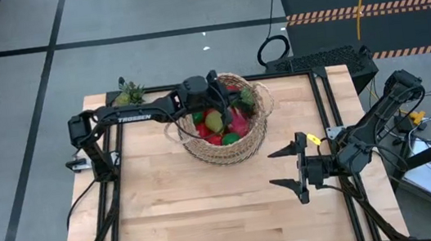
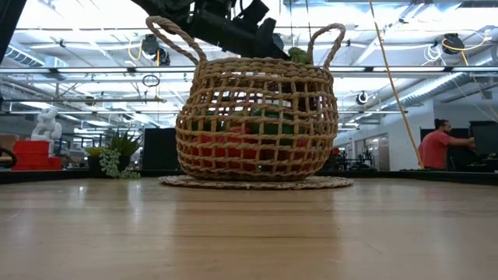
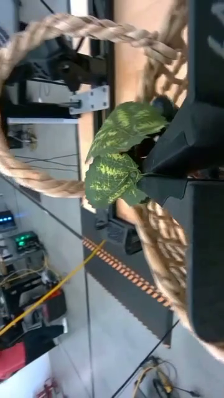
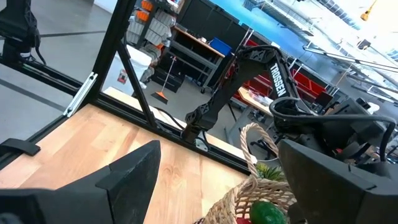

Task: Build produce basket
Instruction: Put the grapes into the basket

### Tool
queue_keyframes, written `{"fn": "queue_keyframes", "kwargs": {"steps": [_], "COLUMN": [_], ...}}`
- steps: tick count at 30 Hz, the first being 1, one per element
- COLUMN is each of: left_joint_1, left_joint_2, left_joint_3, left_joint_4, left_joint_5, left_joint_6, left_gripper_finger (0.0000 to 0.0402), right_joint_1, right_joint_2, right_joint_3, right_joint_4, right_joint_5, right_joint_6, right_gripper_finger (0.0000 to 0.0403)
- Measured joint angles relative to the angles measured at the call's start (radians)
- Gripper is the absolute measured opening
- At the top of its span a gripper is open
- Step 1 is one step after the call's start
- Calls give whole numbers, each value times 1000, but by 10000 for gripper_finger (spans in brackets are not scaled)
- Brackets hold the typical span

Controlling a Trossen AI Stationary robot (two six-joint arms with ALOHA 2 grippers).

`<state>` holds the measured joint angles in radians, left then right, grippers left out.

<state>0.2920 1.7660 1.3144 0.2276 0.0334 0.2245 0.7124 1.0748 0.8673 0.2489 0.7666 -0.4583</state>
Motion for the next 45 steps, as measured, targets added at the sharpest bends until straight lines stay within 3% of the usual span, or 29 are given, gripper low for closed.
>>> {"fn": "queue_keyframes", "kwargs": {"steps": [4,15,28,45], "left_joint_1": [0,17,8,18], "left_joint_2": [10,32,-66,-90], "left_joint_3": [0,0,0,0], "left_joint_4": [6,-210,-315,-443], "left_joint_5": [0,-7,-11,-124], "left_joint_6": [-1,6,1,6], "left_gripper_finger": [4,4,5,26], "right_joint_1": [0,0,0,0], "right_joint_2": [0,0,0,0], "right_joint_3": [0,0,0,0], "right_joint_4": [0,12,11,8], "right_joint_5": [0,0,0,0], "right_joint_6": [0,-11,-18,-18], "right_gripper_finger": [320,320,320,320]}}
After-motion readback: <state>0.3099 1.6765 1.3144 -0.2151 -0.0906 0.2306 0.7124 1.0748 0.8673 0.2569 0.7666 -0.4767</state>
